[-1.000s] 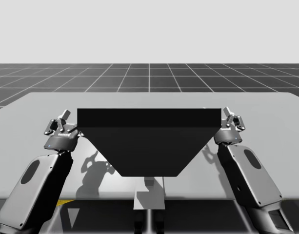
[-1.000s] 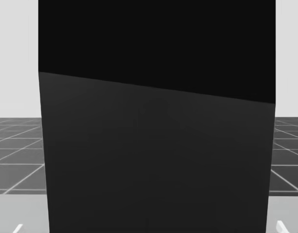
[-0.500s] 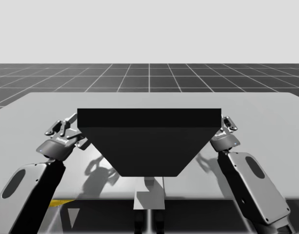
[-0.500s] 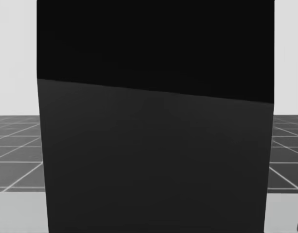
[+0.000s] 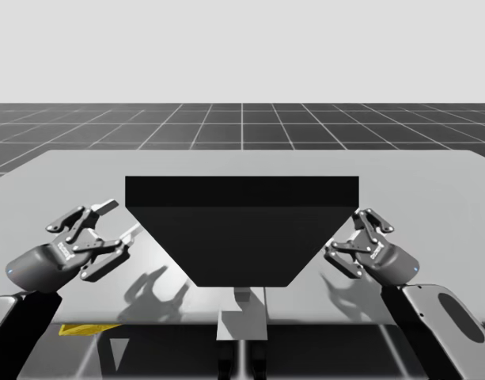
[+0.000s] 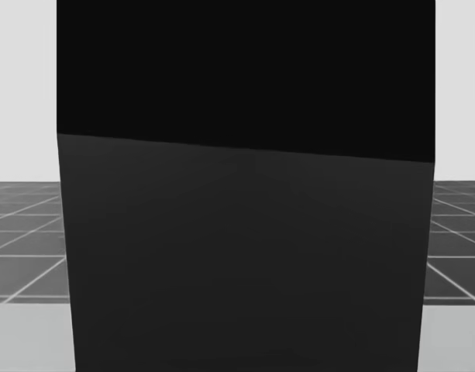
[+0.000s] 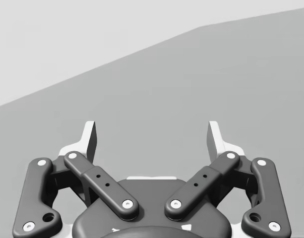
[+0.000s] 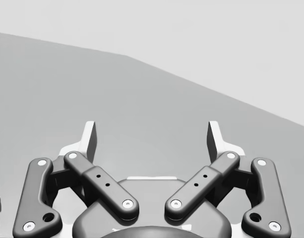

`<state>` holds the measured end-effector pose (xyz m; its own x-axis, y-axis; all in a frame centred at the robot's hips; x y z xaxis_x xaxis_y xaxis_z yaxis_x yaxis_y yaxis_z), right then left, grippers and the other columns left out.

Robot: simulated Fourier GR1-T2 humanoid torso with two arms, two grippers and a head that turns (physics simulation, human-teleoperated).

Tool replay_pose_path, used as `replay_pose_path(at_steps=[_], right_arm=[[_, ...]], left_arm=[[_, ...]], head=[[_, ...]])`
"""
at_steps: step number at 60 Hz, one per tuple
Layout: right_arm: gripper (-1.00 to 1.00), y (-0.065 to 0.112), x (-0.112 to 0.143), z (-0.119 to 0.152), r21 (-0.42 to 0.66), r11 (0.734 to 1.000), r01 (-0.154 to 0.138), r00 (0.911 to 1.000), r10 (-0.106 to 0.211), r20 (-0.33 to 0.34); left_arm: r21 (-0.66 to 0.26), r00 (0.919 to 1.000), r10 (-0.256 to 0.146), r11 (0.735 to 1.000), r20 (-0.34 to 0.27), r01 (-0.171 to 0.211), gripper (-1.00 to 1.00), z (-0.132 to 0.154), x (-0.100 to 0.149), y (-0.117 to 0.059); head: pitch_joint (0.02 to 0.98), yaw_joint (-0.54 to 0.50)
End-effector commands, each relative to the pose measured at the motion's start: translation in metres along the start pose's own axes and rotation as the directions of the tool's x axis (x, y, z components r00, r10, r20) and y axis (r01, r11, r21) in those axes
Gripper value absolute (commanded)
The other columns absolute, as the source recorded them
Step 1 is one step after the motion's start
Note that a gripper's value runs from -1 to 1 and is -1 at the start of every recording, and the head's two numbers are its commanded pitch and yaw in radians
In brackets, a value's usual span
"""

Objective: Reach around the screen and pick up the object behind it.

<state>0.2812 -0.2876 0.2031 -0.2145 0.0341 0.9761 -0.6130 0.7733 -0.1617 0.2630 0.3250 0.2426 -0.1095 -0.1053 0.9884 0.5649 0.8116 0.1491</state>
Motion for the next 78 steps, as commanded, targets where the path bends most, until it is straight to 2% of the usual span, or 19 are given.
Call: replay_pose_path(at_steps=[1,7,19,23,24,28,34,42,44,45,49,53,59,60,64,66,72,78], right_arm=[[-1.0,0.014,-0.006,0.022,0.138,0.99,-0.012,0.9999,0.011,0.01],[-1.0,0.02,-0.01,0.037,0.252,0.967,-0.031,0.9994,0.026,0.021],[-1.0,0.031,-0.025,0.048,0.348,0.937,-0.012,0.9993,0.024,-0.029],[-1.0,0.032,-0.029,0.051,0.339,0.941,-0.015,0.9982,0.033,-0.049],[-1.0,0.03,-0.031,0.053,0.327,0.945,-0.007,0.9979,0.027,-0.059],[-1.0,0.027,-0.033,0.056,0.289,0.957,-0.006,0.9972,0.028,-0.07],[-1.0,0.018,-0.04,0.066,0.181,0.983,-0.02,0.9942,0.039,-0.1],[-1.0,0.012,-0.047,0.075,0.116,0.993,-0.008,0.9925,0.022,-0.12],[-1.0,0.011,-0.049,0.077,0.098,0.995,0.005,0.9913,0.008,-0.131],[-1.0,0.011,-0.051,0.078,0.071,0.997,0.035,0.989,-0.025,-0.146],[-1.0,0.009,-0.055,0.078,0.049,0.997,0.06,0.9871,-0.052,-0.151],[-1.0,0.008,-0.06,0.075,0.02,0.996,0.082,0.9827,-0.078,-0.168],[-1.0,0.005,-0.064,0.063,-0.009,0.995,0.097,0.978,-0.097,-0.184],[-1.0,0.004,-0.064,0.06,-0.008,0.996,0.087,0.9803,-0.087,-0.177],[-1.0,0.001,-0.065,0.049,-0.029,0.995,0.096,0.9768,-0.1,-0.19],[-1.0,-0.001,-0.065,0.044,-0.022,0.996,0.09,0.9796,-0.092,-0.179],[-1.0,-0.004,-0.066,0.029,-0.025,0.996,0.084,0.9787,-0.087,-0.186],[-1.0,-0.008,-0.067,0.014,-0.015,0.996,0.089,0.9744,-0.09,-0.206]], left_arm=[[-0.104,1.0,-0.003,0.995,-0.009,0.002,-1.0,0.013,-0.005,0.002],[-0.167,0.9996,-0.024,0.986,-0.014,0.021,-1.0,0.017,-0.009,0.004],[-0.271,0.9991,-0.036,0.962,-0.024,0.028,-1.0,0.019,-0.015,0.0],[-0.287,0.9977,-0.055,0.957,-0.039,0.042,-1.0,0.018,-0.018,-0.003],[-0.296,0.9974,-0.056,0.954,-0.045,0.04,-1.0,0.017,-0.019,-0.004],[-0.298,0.9964,-0.066,0.953,-0.053,0.047,-1.0,0.015,-0.021,-0.005],[-0.309,0.9961,-0.066,0.95,-0.058,0.045,-1.0,0.014,-0.023,-0.006],[-0.312,0.9959,-0.064,0.949,-0.064,0.041,-1.0,0.011,-0.026,-0.006],[-0.314,0.996,-0.062,0.949,-0.064,0.038,-1.0,0.011,-0.027,-0.006],[-0.316,0.996,-0.061,0.948,-0.065,0.038,-1.0,0.011,-0.027,-0.006],[-0.318,0.9958,-0.065,0.947,-0.065,0.04,-1.0,0.01,-0.028,-0.007],[-0.32,0.9956,-0.067,0.946,-0.066,0.043,-1.0,0.008,-0.029,-0.007],[-0.321,0.9951,-0.072,0.946,-0.067,0.046,-1.0,0.007,-0.03,-0.008],[-0.321,0.9949,-0.074,0.946,-0.069,0.048,-1.0,0.007,-0.03,-0.008],[-0.322,0.9945,-0.078,0.945,-0.07,0.051,-1.0,0.006,-0.031,-0.009],[-0.322,0.9943,-0.08,0.945,-0.071,0.053,-1.0,0.006,-0.032,-0.009],[-0.32,0.9942,-0.082,0.946,-0.071,0.055,-1.0,0.006,-0.033,-0.009],[-0.318,0.9938,-0.084,0.946,-0.073,0.057,-1.0,0.006,-0.034,-0.009]], head=[[0.161,0.01],[0.167,0.01],[0.175,0.01],[0.177,0.01],[0.18,0.0],[0.183,0.0],[0.188,-0.02],[0.192,-0.03],[0.194,-0.04],[0.194,-0.04],[0.195,-0.05],[0.197,-0.05],[0.2,-0.05],[0.201,-0.06],[0.202,-0.06],[0.203,-0.05],[0.205,-0.06],[0.207,-0.06]])
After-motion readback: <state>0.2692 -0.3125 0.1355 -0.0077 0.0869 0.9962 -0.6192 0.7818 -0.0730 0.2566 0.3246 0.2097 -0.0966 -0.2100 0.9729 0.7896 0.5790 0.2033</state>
